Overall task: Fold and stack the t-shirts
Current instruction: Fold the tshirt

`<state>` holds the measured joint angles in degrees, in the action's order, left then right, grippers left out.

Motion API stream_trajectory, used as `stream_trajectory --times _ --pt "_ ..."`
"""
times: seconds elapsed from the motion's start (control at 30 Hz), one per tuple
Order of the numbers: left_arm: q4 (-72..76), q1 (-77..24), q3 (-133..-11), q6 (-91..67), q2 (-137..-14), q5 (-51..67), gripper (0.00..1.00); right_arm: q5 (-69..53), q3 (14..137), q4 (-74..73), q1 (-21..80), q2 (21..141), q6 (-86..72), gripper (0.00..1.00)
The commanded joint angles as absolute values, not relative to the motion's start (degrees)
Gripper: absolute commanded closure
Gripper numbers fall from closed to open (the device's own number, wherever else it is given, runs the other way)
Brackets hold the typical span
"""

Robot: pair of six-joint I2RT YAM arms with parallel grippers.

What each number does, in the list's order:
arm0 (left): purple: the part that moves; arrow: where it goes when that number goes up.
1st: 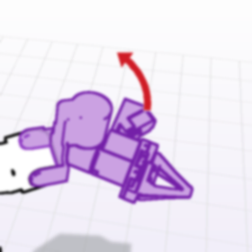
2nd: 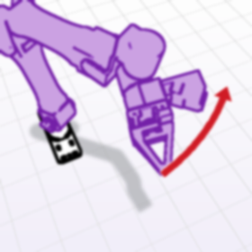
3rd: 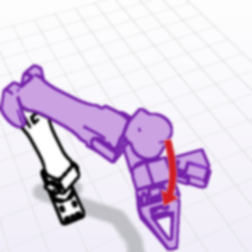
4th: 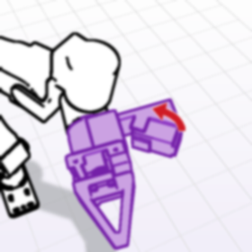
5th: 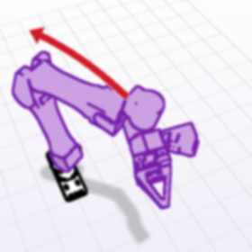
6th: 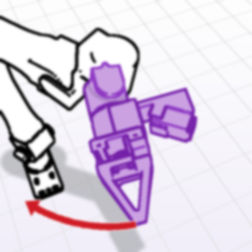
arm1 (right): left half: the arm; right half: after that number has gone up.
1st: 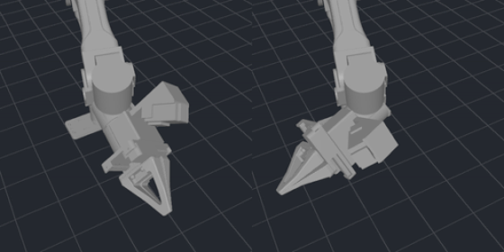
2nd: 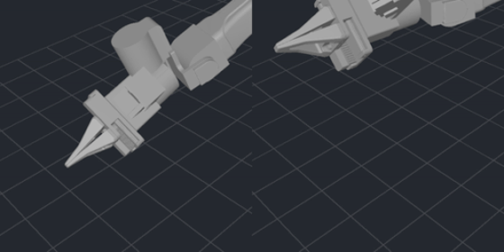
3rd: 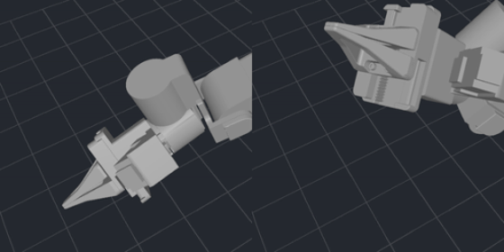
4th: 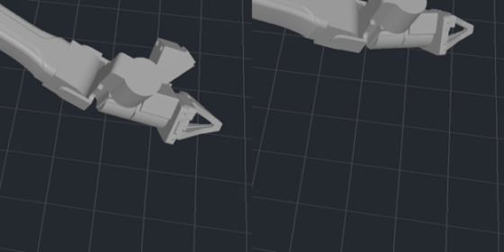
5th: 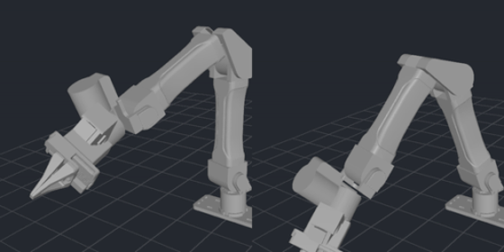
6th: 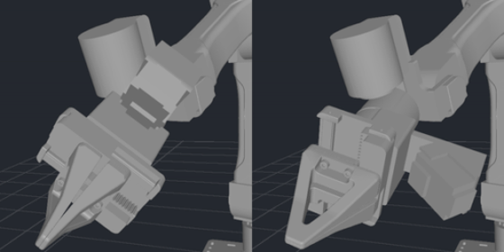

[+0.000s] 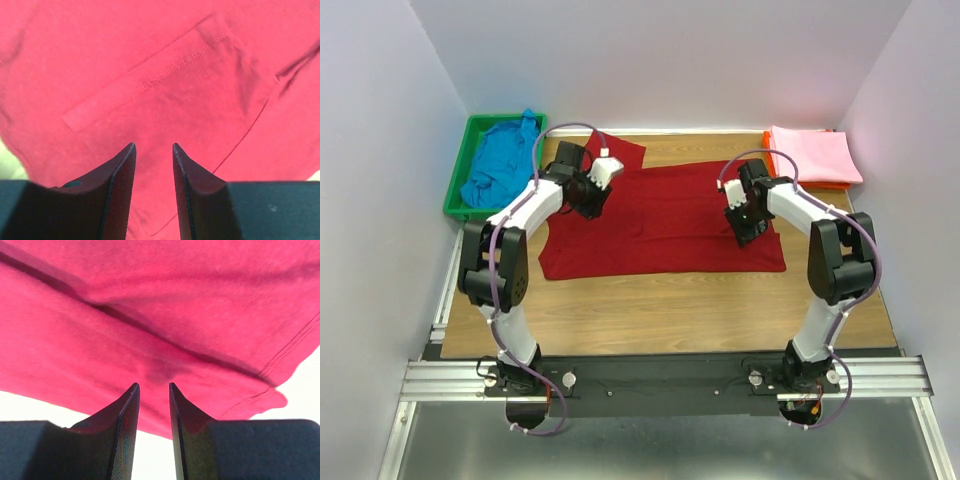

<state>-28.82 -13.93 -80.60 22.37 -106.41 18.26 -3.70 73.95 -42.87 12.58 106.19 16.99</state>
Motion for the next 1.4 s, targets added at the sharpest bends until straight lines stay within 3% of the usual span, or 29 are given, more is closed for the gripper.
stream_trajectory --times 0.0,0.23,0.7,0.97,1.13,1.37 --pt "-36.1 -13.4 -73.2 30.6 -101.0 20.0 0.56 -0.3 74.9 -39.5 11.3 108.9 22.3 0.64" --pt "-34.5 -12.0 -66.2 34.0 -101.4 15.2 0.56 1.8 71.0 -37.5 11.2 111.4 24.0 0.64" --pt "-39.1 -11.8 -50.2 42.4 -93.7 12.5 0.6 -1.1 51.0 -40.9 19.0 95.5 23.5 0.61" --pt "-44.3 -11.6 -49.2 45.8 -88.2 13.1 0.58 -8.0 58.4 -52.5 19.2 93.7 25.0 0.57" --pt "-47.3 -10.9 -58.1 46.2 -87.5 17.3 0.55 -10.6 65.5 -53.7 17.7 91.5 24.1 0.41" --pt "-44.3 -8.3 -60.0 45.0 -92.0 17.1 0.55 -5.1 68.7 -51.9 14.9 100.5 27.4 0.47"
